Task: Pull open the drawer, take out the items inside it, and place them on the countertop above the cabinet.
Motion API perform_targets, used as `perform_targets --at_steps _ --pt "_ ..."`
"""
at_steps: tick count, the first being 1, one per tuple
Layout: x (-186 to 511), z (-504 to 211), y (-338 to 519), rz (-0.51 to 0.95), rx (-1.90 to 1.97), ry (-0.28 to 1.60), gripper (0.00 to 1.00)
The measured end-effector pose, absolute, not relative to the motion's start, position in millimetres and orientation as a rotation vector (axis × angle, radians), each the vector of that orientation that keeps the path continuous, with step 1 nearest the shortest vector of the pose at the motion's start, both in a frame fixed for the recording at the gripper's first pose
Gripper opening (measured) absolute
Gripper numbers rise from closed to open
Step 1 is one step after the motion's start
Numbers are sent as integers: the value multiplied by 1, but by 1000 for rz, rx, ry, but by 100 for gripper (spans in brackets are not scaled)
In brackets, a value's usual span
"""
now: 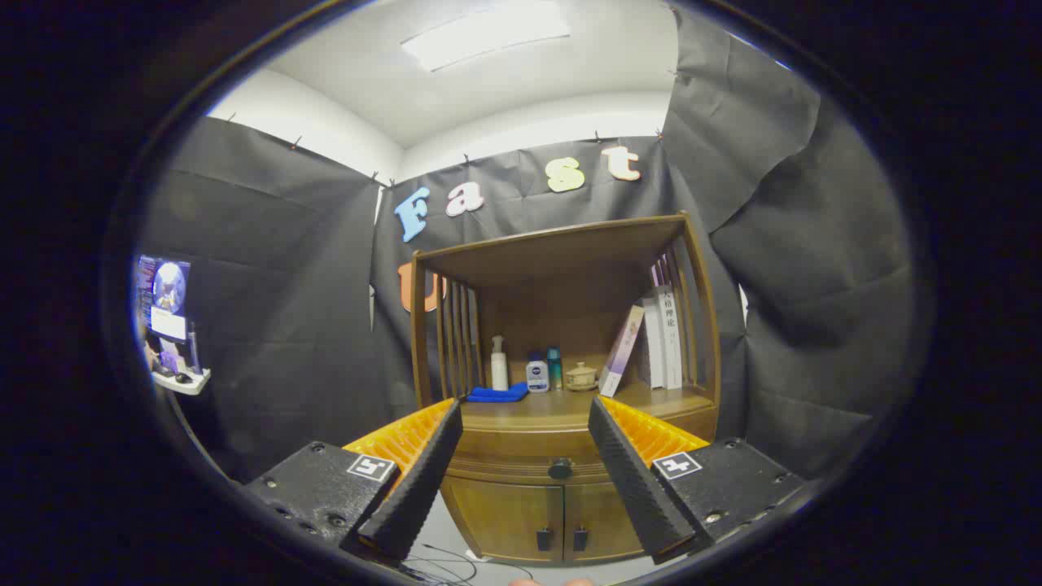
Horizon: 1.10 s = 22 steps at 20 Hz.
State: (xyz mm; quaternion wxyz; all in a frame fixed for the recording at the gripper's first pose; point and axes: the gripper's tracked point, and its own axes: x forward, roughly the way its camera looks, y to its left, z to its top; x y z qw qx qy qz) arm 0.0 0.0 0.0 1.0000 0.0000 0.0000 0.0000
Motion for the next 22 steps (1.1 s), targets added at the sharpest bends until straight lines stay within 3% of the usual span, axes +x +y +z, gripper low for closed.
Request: perform_targets --at_steps 22 --pt "80 -81 -10 -24 -37 127 100"
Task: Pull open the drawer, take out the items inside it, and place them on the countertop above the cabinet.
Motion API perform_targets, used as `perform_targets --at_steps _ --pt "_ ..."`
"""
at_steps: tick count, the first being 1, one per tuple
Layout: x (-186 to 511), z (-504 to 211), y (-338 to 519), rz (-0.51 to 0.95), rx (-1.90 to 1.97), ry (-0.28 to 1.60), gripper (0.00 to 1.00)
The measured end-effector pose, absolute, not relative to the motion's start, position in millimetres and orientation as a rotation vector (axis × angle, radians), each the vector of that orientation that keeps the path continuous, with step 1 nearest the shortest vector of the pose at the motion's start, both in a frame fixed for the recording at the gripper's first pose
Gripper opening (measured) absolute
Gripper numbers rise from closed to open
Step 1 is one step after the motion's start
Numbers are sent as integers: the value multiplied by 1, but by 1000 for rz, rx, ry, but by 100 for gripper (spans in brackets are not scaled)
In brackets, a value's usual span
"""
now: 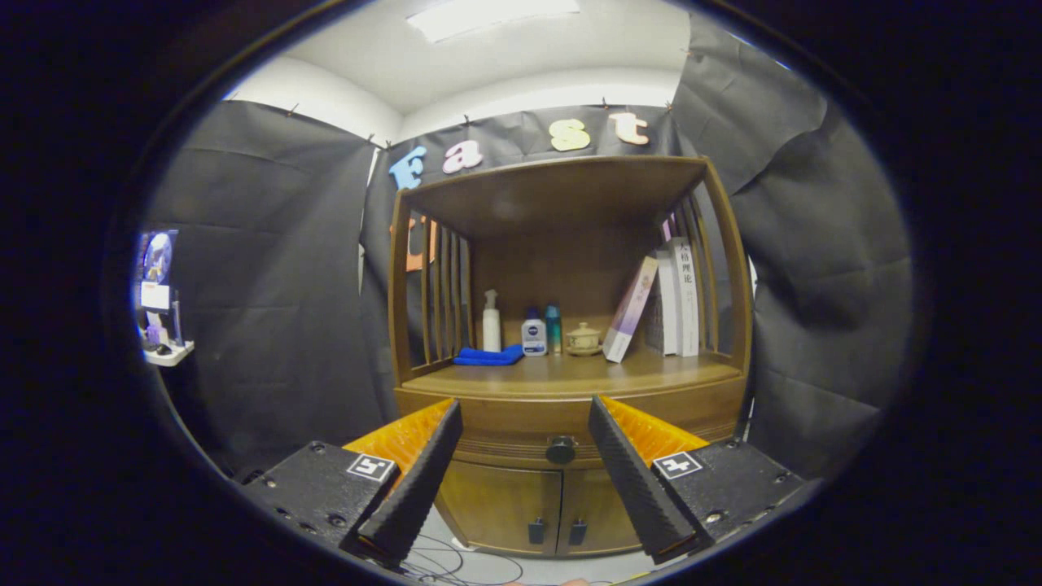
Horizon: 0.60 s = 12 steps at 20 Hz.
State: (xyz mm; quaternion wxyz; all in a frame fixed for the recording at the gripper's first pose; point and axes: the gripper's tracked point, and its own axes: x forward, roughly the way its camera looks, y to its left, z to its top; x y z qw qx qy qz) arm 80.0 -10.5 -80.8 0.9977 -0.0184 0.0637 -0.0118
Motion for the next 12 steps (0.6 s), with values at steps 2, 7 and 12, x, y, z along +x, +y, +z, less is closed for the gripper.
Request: perform_targets --at_steps 2,7,12 --pt "93 -94 -15 -31 -38 144 100" --pt "128 -134 -36 -67 -60 189 100" --pt "163 -173 -63 -117 -44 243 99"
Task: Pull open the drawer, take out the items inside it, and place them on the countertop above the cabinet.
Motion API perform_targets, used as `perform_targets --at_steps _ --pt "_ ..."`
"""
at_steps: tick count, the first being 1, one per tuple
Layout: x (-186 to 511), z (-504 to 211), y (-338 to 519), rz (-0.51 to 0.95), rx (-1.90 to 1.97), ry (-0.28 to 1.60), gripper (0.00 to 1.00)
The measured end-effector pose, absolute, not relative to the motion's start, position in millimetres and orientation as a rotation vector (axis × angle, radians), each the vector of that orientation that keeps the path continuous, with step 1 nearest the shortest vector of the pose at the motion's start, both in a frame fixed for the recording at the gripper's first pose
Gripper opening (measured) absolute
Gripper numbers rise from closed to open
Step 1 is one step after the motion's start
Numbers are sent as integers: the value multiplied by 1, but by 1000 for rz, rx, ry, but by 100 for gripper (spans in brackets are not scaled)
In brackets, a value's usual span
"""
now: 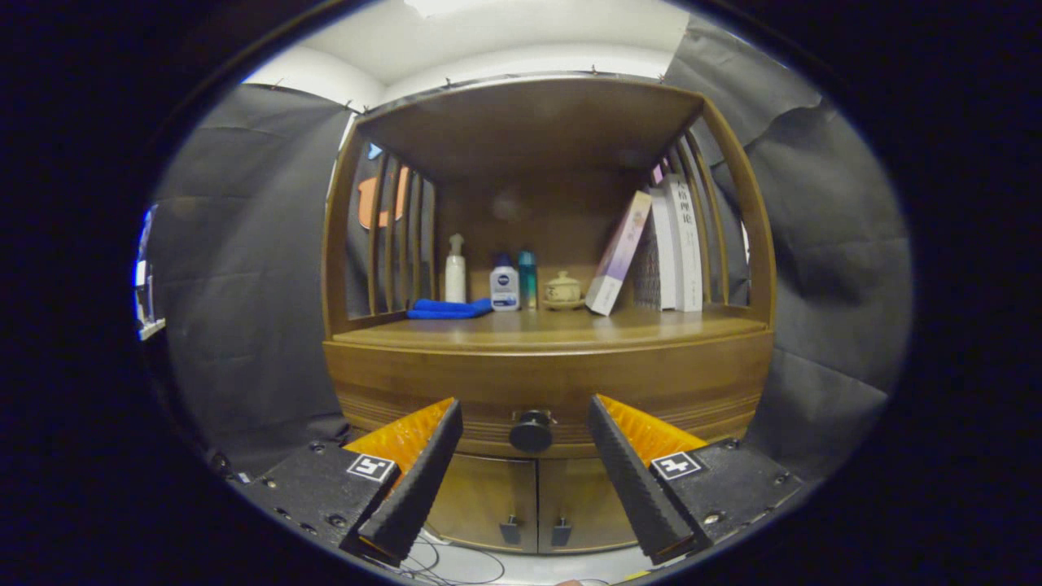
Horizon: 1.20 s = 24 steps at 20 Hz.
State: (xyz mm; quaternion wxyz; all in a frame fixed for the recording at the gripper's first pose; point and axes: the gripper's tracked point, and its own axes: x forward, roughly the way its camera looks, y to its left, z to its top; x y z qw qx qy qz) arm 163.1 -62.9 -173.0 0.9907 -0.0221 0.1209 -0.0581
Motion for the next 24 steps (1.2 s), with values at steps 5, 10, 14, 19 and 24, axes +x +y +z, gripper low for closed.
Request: perform_targets --at_steps 5,10,14,19,24 --pt "197 -210 -79 -121 -61 296 87" --pt "217 -233 -78 -132 -23 325 67" --pt "220 -234 -78 -152 11 299 51" --pt "225 -236 -80 -152 47 333 44" --pt "198 -233 -74 -161 37 331 36"
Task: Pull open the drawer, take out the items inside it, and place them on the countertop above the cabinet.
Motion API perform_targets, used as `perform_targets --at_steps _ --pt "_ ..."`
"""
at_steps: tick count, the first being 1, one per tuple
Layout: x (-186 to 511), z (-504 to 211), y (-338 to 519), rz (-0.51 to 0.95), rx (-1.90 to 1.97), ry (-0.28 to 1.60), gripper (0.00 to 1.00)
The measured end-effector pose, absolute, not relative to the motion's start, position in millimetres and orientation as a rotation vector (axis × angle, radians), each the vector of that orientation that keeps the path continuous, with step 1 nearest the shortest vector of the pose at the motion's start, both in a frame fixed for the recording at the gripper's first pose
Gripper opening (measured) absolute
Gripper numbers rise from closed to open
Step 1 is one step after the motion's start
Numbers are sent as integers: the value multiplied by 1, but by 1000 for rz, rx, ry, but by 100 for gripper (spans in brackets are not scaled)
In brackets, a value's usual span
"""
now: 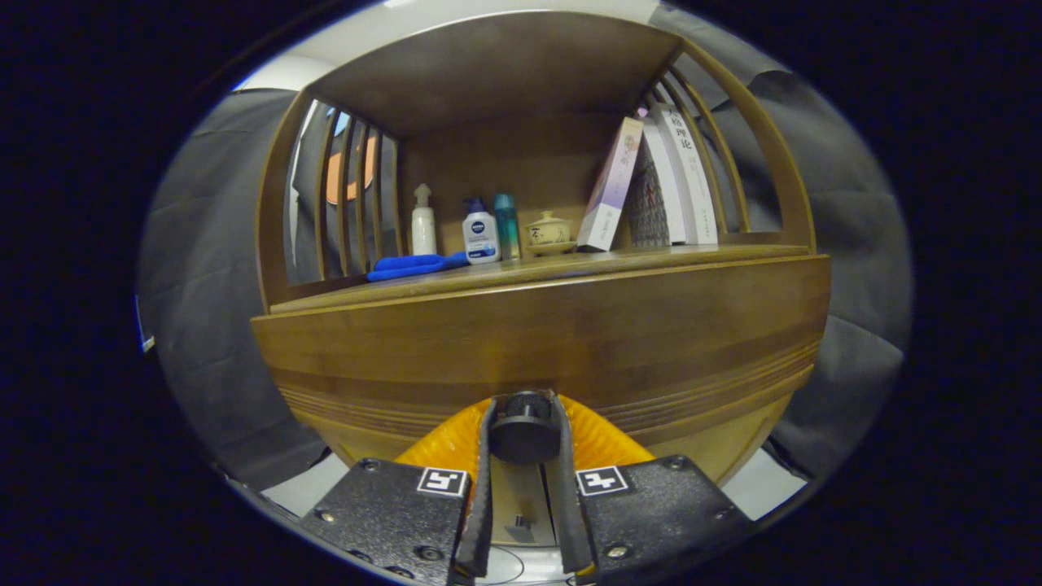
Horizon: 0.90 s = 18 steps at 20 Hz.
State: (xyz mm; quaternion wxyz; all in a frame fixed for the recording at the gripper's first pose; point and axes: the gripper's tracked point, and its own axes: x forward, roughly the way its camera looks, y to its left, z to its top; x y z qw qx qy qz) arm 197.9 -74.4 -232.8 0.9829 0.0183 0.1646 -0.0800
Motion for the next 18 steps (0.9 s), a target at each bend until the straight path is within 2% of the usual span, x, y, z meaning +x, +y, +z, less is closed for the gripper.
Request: perform_targets --at_steps 18 --pt "38 -227 -43 -96 16 364 35"
